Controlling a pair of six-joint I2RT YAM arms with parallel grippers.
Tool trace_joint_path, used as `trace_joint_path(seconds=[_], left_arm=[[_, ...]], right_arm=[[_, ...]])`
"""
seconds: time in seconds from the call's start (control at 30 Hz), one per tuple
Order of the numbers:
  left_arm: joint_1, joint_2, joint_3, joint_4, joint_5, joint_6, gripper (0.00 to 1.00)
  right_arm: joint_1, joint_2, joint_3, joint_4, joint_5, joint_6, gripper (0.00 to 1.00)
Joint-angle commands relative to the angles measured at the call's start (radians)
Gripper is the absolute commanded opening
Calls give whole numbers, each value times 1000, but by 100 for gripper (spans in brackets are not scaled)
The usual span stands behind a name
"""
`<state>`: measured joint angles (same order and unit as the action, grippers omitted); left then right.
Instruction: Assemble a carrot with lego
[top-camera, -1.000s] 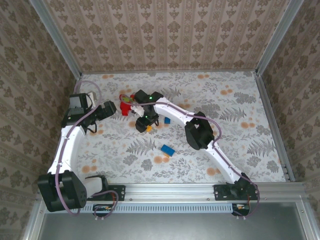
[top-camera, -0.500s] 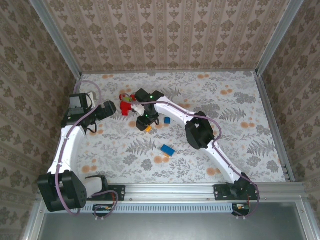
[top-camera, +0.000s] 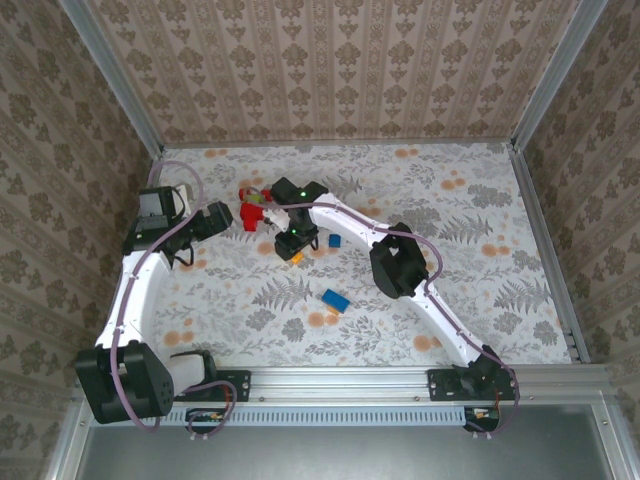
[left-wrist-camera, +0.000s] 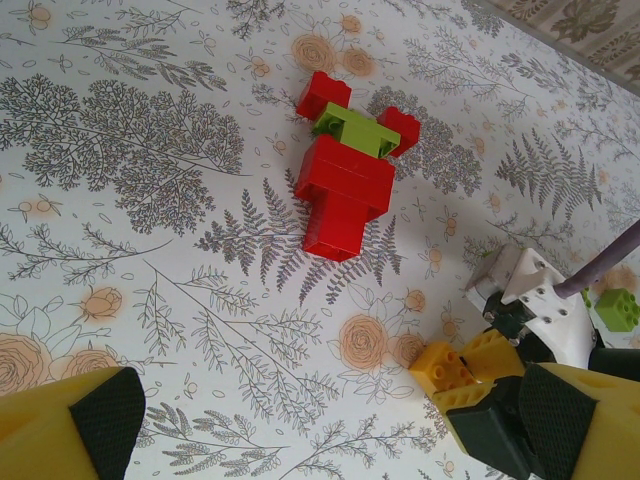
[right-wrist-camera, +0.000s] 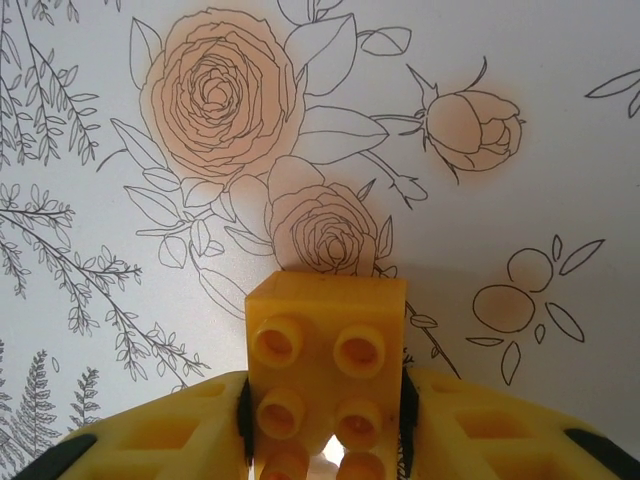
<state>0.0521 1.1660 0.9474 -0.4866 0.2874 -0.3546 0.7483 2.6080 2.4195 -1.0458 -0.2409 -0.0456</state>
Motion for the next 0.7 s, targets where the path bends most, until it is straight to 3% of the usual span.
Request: trace_joint_path(seconds=[0.0, 0.2, 0.4, 0.67], left_arm=[[-4, 6, 29, -12, -2, 19, 100], [-3, 6, 30, -10, 0, 20, 100], [-3, 2, 29, -11, 1, 19, 100], [-3, -6, 27, -9, 6, 17, 100]], right_arm=[[-4, 19, 23, -28, -8, 9, 39], [-4, -44, -11, -37, -5, 23, 36], [1, -222, -136, -31, 27, 55, 36], [48, -558, -514, -4, 132, 68, 36]])
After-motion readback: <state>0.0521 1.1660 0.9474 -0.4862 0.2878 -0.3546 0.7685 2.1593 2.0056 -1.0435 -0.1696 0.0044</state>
